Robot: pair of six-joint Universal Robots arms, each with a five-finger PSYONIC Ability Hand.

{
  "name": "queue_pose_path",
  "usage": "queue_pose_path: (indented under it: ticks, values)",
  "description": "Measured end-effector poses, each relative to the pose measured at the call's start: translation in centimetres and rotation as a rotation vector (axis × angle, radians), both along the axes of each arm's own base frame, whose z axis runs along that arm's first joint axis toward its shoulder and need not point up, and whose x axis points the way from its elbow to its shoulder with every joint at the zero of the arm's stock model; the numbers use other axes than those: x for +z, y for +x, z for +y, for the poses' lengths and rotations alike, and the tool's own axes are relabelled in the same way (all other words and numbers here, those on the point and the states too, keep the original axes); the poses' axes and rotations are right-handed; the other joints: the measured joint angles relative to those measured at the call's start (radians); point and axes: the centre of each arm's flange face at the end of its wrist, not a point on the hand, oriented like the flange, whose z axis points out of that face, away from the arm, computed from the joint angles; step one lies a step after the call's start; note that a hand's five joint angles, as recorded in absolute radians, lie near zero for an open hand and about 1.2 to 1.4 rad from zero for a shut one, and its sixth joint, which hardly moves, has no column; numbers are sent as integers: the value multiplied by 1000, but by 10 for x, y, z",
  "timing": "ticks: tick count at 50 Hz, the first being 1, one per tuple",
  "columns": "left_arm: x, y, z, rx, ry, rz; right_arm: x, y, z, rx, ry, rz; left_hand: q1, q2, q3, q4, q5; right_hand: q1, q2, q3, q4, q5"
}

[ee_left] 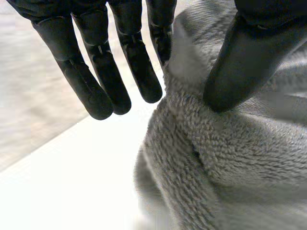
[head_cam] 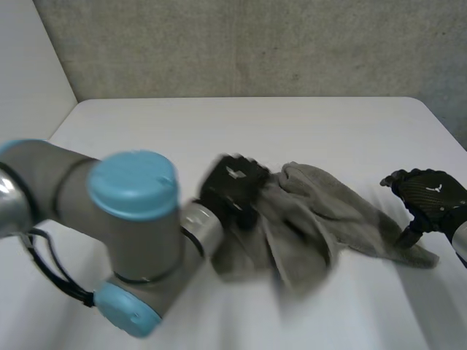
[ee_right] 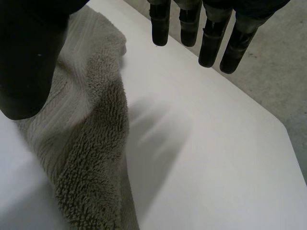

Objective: Fold the towel.

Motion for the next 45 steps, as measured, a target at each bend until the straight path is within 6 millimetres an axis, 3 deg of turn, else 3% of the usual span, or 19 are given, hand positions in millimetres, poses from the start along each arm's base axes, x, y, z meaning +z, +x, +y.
queue_pose_path:
  ticks: [6, 14, 17, 24, 27, 40, 45]
  values:
    - [1, 54, -59, 242, -25, 14, -4, 5, 7, 17, 11, -1, 0, 1, 1, 0, 12, 0, 0, 0, 0, 0]
    - [-27, 114, -103, 443, 64, 10, -6, 27, 27, 102, 15, 0, 28, -2, -1, -2, 29, 0, 0, 0, 0, 0]
    - [-37, 125, -108, 481, 106, 20, -7, 35, 35, 134, 17, 1, -242, -278, -305, -293, -247, 0, 0, 0, 0, 0]
    - [-46, 141, -108, 533, 170, 41, -7, 46, 46, 180, 15, 0, -908, -940, -981, -960, -948, 0, 0, 0, 0, 0]
    - [-41, 145, -106, 542, 167, 51, -4, 48, 49, 187, 9, -7, -1002, -1045, -1077, -1053, -1052, 0, 0, 0, 0, 0]
    - [6, 146, -77, 472, 31, 129, 3, 51, 56, 197, -23, -42, -1017, -1059, -1092, -1064, -1059, 0, 0, 0, 0, 0]
    - [16, 142, -55, 361, -8, 121, 2, 51, 57, 197, -28, -41, -806, -852, -875, -847, -834, 0, 0, 0, 0, 0]
